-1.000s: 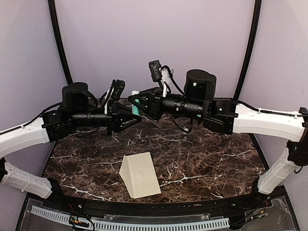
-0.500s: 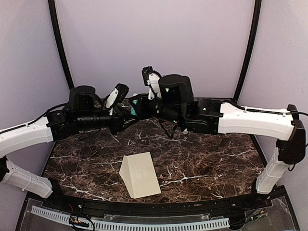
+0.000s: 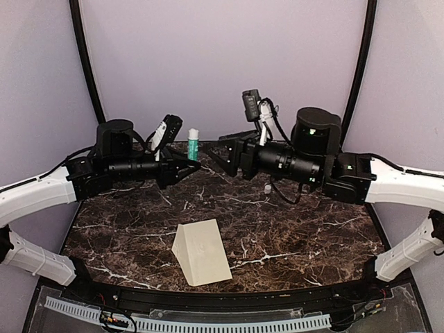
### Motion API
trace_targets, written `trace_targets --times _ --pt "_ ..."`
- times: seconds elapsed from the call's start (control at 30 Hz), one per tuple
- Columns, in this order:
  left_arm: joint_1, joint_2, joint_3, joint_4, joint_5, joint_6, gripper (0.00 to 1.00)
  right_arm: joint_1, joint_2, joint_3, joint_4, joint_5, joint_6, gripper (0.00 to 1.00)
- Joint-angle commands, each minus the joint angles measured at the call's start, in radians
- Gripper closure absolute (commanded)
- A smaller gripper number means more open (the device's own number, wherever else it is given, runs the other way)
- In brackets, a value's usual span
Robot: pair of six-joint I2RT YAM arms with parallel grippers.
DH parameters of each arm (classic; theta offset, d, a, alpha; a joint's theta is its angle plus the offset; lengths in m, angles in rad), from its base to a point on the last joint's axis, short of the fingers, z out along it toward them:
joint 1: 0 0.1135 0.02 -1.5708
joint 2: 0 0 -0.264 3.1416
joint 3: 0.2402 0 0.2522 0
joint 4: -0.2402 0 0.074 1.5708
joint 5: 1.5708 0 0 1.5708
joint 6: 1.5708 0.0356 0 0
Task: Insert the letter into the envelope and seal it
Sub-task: Unscrew the solid glue.
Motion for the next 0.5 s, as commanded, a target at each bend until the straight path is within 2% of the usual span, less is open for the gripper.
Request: trace_targets --times 0.0,0.17,0.3,0.47 --pt "0.006 -0.015 0.024 0.069 0.269 0.022 1.0 -0.081 -0.075 -0.097 0.164 -0.219 -0.006 0.35" --pt "0.005 0.012 0.02 0.134 0.608 0.006 1.0 -0.122 -0.086 -0.131 0.28 -0.516 -0.004 0.33" --pt "0.003 0.027 0.024 0.146 0.68 -0.006 1.0 -0.123 -0.042 -0.095 0.28 -0.646 -0.014 0.33" --pt "-0.002 0.034 0.026 0.15 0.706 -0.013 1.0 -0.117 0.018 -0.049 0.265 -0.69 -0.003 0.37"
